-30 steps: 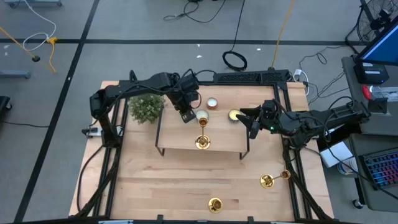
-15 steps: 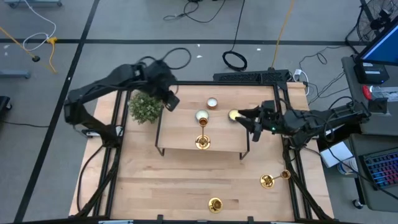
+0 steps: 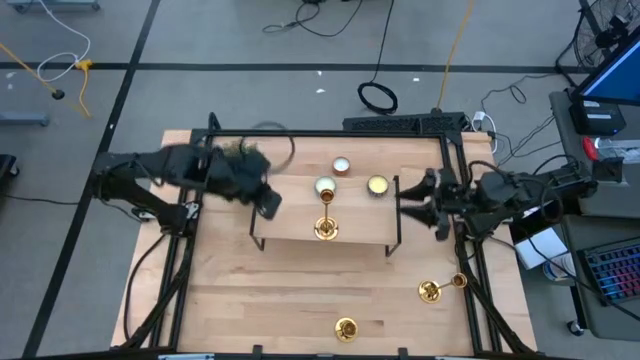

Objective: Pick & Place candle stick holders
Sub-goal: Put the right gold candle holder on the shelf

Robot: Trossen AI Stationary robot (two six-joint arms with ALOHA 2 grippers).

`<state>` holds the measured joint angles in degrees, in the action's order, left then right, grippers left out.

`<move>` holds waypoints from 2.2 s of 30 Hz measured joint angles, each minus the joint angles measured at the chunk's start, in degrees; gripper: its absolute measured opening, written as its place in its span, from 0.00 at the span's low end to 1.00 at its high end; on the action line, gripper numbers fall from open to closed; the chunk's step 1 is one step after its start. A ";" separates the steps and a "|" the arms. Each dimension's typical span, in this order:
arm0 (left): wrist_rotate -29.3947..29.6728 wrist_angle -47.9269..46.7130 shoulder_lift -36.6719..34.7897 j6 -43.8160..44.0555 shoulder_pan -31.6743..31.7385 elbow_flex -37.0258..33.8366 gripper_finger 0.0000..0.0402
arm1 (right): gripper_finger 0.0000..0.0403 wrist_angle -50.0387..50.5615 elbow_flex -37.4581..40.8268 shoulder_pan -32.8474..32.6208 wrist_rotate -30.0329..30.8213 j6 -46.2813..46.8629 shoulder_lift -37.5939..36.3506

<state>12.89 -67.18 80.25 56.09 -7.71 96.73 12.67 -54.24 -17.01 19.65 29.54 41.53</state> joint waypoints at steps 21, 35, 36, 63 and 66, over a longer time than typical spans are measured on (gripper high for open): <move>12.13 7.30 10.66 19.98 -19.10 -0.07 0.01 | 0.33 43.28 0.00 0.04 8.44 15.47 -16.93; 12.21 -0.65 10.03 29.39 -25.72 -0.09 0.01 | 0.33 53.81 2.16 0.04 -1.26 21.36 -18.13; 12.84 -0.68 10.05 29.97 -26.06 -0.09 0.01 | 0.33 53.08 3.09 0.04 -2.39 21.77 -18.36; 17.70 -0.78 10.05 32.50 -28.80 -0.09 0.01 | 0.07 12.64 11.67 0.02 -9.60 25.91 -23.16; 18.55 -0.78 10.05 32.51 -28.78 -0.09 0.01 | 0.02 -4.99 11.67 0.03 -16.23 17.27 -23.10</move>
<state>31.44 -67.96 90.30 88.60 -36.49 96.64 7.68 -42.57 -16.98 3.42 46.81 18.43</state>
